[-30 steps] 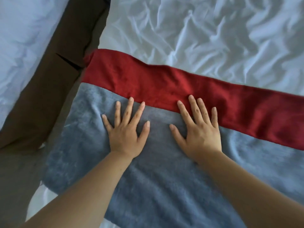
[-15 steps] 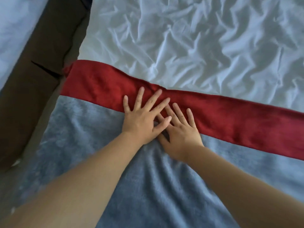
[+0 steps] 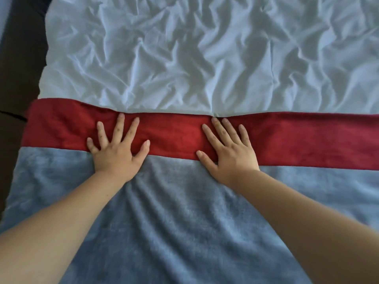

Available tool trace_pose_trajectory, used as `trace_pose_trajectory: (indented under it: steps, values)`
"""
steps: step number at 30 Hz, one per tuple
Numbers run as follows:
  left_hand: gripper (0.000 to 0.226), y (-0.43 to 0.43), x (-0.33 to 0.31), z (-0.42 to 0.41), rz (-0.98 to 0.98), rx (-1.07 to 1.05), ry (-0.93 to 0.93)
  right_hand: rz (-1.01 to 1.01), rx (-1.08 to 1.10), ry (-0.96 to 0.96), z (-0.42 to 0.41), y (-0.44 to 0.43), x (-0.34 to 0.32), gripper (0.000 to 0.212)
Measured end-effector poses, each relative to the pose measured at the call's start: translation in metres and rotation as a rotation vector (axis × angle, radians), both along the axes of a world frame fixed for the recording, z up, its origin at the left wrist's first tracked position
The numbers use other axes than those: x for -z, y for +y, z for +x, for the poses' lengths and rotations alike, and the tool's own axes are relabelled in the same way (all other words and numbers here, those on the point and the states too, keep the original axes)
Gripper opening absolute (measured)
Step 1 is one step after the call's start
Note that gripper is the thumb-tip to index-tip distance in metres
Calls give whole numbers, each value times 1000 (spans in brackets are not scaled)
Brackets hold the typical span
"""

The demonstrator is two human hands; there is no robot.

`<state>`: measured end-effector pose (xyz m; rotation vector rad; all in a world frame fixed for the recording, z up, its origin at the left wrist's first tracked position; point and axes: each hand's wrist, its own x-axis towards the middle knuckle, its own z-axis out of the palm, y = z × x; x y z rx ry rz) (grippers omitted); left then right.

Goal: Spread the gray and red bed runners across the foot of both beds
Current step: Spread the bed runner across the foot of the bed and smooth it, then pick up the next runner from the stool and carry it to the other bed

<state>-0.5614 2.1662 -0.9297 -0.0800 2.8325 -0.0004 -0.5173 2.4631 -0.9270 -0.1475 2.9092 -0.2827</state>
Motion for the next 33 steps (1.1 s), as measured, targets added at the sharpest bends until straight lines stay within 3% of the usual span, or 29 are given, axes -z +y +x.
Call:
trace_pose_trajectory:
  steps: [3,7,9,17,22,24,28,33]
  values:
    - [75,30,-19,22,107,-74,-68,-69,12,-32,11,9,-9,71]
    - [70,104,-32,99,174,391,38,51,149,76,67,59,-15,67]
    - [72,130,-20,128,107,494,1,83,200,36,102,97,-11,68]
    - [75,145,6,131,-55,421,-24,4,186,-63,122,146,-7,70]
    - [70,164,-26,124,-97,319,-158,-40,228,-282,114,140,-35,70]
    - [68,187,-63,107,-45,292,-140,-61,237,-305,101,148,-74,67]
    - [73,235,-173,73,46,296,-13,-21,200,-171,65,176,-194,57]
    - [66,291,-402,9,97,347,165,54,198,49,8,224,-447,65]
